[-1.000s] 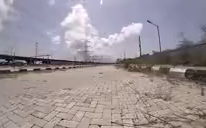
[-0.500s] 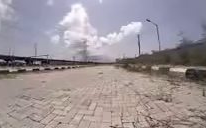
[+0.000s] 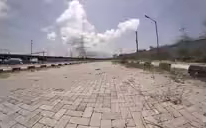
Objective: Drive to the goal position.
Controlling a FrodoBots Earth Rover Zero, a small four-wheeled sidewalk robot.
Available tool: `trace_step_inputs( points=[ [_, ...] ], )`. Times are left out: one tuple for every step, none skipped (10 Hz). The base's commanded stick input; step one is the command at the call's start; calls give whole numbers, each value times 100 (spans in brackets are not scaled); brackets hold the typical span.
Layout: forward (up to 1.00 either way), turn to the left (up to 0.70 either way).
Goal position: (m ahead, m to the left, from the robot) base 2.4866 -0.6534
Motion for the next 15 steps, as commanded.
trace_step_inputs(
  points=[
    [70, 0],
    [70, 0],
    [70, 0],
    [70, 0],
    [70, 0],
    [70, 0],
    [70, 0],
    [70, 0],
    [70, 0],
    [70, 0],
    [70, 0],
    [70, 0],
    [70, 0],
    [70, 0],
    [70, 0]
  ],
)
